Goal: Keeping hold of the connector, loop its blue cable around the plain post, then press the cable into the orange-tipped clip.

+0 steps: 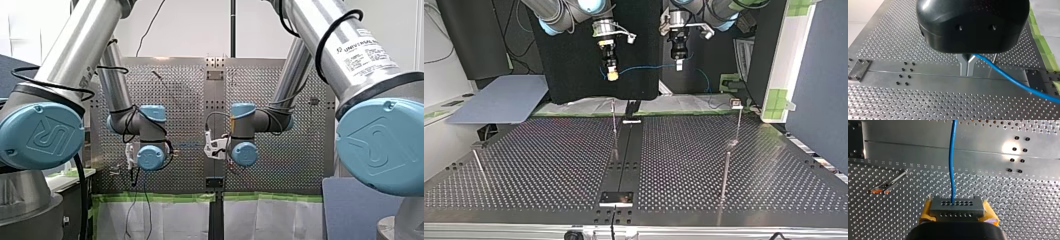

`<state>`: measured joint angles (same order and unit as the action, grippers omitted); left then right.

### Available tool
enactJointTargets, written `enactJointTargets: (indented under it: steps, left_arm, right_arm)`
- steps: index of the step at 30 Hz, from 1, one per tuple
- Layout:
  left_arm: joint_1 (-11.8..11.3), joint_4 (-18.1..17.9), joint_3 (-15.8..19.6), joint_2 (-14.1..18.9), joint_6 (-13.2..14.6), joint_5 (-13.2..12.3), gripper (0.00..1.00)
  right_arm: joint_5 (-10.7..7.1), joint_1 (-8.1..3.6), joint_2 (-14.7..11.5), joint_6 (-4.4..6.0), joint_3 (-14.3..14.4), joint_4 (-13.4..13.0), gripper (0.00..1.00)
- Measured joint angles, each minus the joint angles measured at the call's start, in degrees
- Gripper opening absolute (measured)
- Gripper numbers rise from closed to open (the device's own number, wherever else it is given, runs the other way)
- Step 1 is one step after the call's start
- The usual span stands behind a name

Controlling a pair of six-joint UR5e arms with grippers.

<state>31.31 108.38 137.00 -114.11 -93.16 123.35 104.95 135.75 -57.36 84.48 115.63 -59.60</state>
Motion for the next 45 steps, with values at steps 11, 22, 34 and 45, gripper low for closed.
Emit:
enactJointTargets:
  steps: [11, 22, 34, 45]
  left_arm:
    - [0.00, 0.00, 0.00, 0.00, 0.00, 0.00, 0.00]
    - [0.00, 0.00, 0.00, 0.00, 0.00, 0.00, 0.10]
    - [0.00, 0.00, 0.00, 0.00, 0.00, 0.00, 0.00]
    - [0.00, 0.00, 0.00, 0.00, 0.00, 0.00, 0.00]
  right_arm:
    - [0.00, 0.00, 0.00, 0.00, 0.00, 0.00, 0.00]
    - [0.00, 0.00, 0.00, 0.00, 0.00, 0.00, 0.00]
    - [0.00, 0.00, 0.00, 0.00, 0.00, 0.00, 0.00]
    - [0.00, 0.00, 0.00, 0.00, 0.00, 0.00, 0.00]
